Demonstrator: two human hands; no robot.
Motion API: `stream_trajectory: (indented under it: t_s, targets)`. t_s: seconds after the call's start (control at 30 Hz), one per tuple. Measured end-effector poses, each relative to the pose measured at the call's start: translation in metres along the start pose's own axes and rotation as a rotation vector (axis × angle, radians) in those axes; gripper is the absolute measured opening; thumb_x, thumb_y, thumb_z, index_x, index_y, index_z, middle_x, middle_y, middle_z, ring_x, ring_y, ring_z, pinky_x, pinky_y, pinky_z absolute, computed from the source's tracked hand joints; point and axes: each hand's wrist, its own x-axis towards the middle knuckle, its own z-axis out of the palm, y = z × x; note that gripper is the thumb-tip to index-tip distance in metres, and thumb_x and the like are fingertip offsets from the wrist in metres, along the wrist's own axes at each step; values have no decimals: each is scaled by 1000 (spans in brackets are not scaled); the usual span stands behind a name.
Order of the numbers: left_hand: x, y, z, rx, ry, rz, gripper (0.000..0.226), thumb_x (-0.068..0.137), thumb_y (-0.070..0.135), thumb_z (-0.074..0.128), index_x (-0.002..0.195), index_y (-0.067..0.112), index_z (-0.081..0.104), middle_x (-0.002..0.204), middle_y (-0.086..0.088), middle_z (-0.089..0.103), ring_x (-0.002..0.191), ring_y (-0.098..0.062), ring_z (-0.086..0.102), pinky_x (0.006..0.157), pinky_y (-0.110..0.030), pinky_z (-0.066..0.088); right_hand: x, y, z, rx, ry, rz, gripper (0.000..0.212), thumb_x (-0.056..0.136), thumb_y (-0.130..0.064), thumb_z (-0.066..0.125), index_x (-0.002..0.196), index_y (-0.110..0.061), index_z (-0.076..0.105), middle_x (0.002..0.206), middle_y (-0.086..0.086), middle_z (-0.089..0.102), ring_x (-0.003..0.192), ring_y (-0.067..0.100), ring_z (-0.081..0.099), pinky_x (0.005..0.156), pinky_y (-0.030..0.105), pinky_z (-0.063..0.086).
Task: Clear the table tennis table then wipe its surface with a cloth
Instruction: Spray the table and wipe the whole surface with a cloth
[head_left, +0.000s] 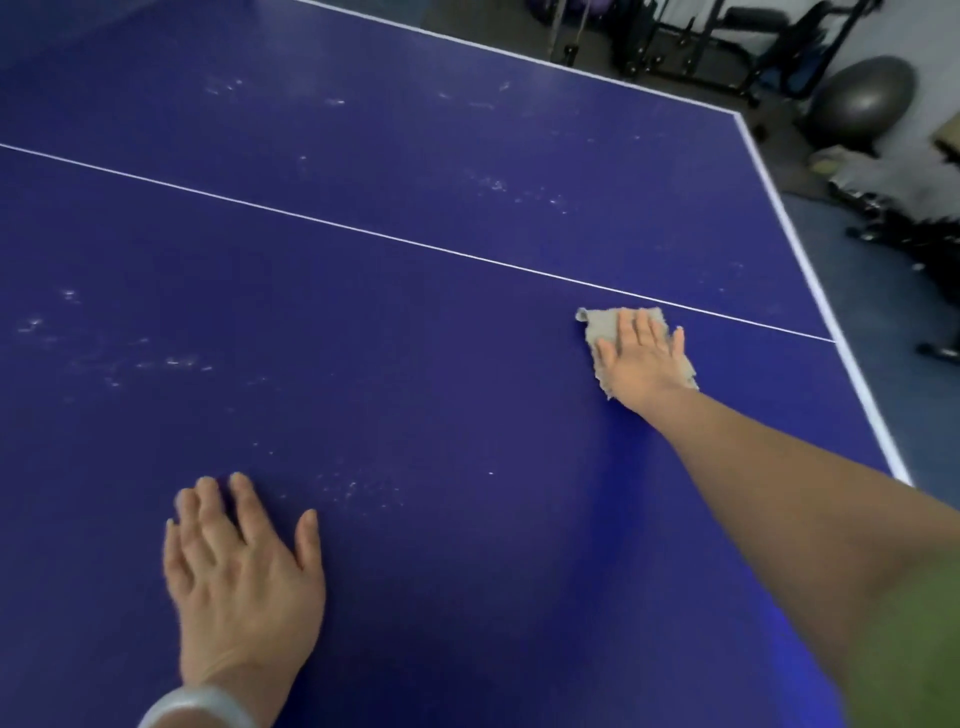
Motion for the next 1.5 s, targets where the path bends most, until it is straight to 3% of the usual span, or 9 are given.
stream_trajectory:
  t_s: [0.23, 0.43, 0.6, 0.87, 0.97, 1.1, 1.2, 1.3, 1.5]
  targets:
    - [1, 1, 1, -31, 1, -31, 78, 93, 53, 28, 150, 0, 22, 156, -25, 17, 147, -36, 8, 121, -49, 6, -58, 75, 26, 173, 51, 293, 63, 102, -47, 13, 156, -16, 1, 163, 5, 0, 150, 21, -7, 121, 47, -3]
    - [1, 3, 1, -36, 15, -39, 78, 93, 54, 28, 149, 0, 22, 156, -25, 17, 147, -38, 9, 120, -50, 6, -114, 98, 45, 146, 101, -17, 60, 104, -44, 22, 156, -16, 7, 163, 1, 4, 150, 19, -2, 122, 41, -3]
    - [-1, 2, 0, -27, 23, -26, 77, 94, 52, 27, 149, -2, 22, 155, -27, 18, 146, -40, 9, 120, -51, 7, -133, 113, 49, 191, 111, 459, 62, 102, -45, 17, 155, -13, 10, 162, 8, 10, 150, 24, 2, 120, 48, 3]
    - [-3, 1, -2, -30, 32, -7, 76, 95, 51, 25, 149, -2, 21, 155, -27, 16, 146, -39, 9, 120, -51, 7, -188, -16, 54, 121, 166, -330, 67, 98, -52, 12, 155, -17, 15, 162, -1, 10, 150, 18, 3, 121, 42, 4]
    - [-3, 2, -2, -36, 37, -7, 76, 95, 52, 25, 150, -2, 21, 156, -27, 16, 147, -38, 8, 121, -50, 7, -176, 29, 55, 116, 246, -15, 61, 100, -45, 22, 149, -9, 31, 155, 12, 32, 145, 27, 23, 116, 48, 20]
    - [-3, 1, -1, -15, 27, -5, 77, 95, 52, 23, 150, -2, 19, 156, -26, 15, 147, -37, 8, 121, -50, 8, -187, 8, 59, 214, 204, 338, 63, 101, -44, 20, 153, -8, 22, 159, 14, 22, 148, 30, 15, 119, 51, 9]
    - [-3, 1, -2, -23, 31, 3, 76, 96, 51, 24, 150, -2, 19, 156, -27, 16, 147, -38, 9, 121, -50, 9, -209, -67, 57, 205, 264, -37, 67, 97, -48, 19, 150, -8, 31, 156, 14, 29, 147, 29, 21, 118, 50, 14]
    - [-2, 0, -2, -31, 25, 9, 76, 96, 51, 22, 151, -1, 17, 157, -25, 13, 148, -36, 6, 121, -49, 6, -210, -82, 50, 130, 142, -367, 68, 98, -54, 10, 155, -19, 9, 162, 1, 4, 150, 17, -4, 122, 42, -3]
    - [-1, 0, -1, -20, 30, 7, 77, 95, 53, 20, 151, 0, 18, 158, -24, 13, 148, -34, 6, 122, -47, 5, -193, -30, 56, 189, 155, 233, 65, 101, -48, 15, 155, -12, 11, 162, 11, 12, 150, 27, 5, 120, 50, 5]
